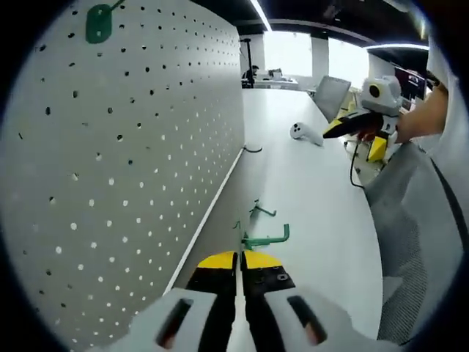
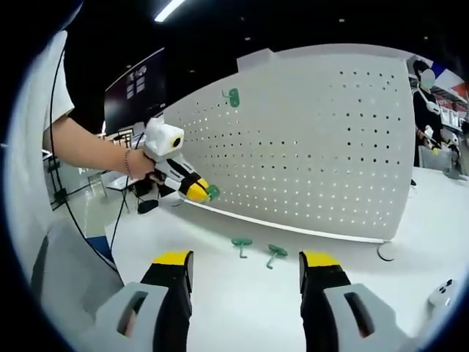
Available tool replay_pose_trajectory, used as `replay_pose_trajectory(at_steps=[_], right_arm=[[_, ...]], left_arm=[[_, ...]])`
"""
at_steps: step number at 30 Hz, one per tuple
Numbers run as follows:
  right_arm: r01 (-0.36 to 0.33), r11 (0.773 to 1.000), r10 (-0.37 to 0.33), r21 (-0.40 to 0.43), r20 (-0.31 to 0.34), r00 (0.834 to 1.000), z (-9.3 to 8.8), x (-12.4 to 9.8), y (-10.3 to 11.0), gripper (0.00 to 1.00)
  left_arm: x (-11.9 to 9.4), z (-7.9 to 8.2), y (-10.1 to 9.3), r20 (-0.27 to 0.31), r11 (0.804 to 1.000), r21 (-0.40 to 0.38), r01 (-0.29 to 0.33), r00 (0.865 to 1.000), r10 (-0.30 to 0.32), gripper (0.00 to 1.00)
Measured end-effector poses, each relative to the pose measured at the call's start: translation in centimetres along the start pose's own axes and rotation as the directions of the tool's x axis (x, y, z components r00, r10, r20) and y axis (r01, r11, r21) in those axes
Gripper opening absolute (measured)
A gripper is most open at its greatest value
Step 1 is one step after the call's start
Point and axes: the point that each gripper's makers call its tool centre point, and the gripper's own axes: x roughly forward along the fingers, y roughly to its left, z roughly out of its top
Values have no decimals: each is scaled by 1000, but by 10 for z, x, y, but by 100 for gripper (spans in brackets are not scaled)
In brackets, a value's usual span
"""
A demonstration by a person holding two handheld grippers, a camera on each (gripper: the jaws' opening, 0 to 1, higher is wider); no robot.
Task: Insert the hook assembly into the mounting plate slot until the hook locks in place.
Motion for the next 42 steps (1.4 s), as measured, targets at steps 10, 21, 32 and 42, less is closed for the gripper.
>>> replay_pose_trajectory(at_steps=[10,21,32,42], right_arm=[[-3,1000,3,-3,10,1000,3,-1,1,57],[2,1000,-2,-1,20,1000,6,-1,1,56],[-3,1000,3,-8,22,1000,6,-1,2,56],[-4,1000,4,-12,31,1000,8,-2,2,56]], left_arm=[[-15,14,-4,101,996,-64,-55,993,61,1],[-33,29,-16,211,988,-82,-132,966,147,1],[-57,45,-18,316,969,-163,-187,920,231,1],[-78,72,-26,431,955,-223,-194,859,275,1]])
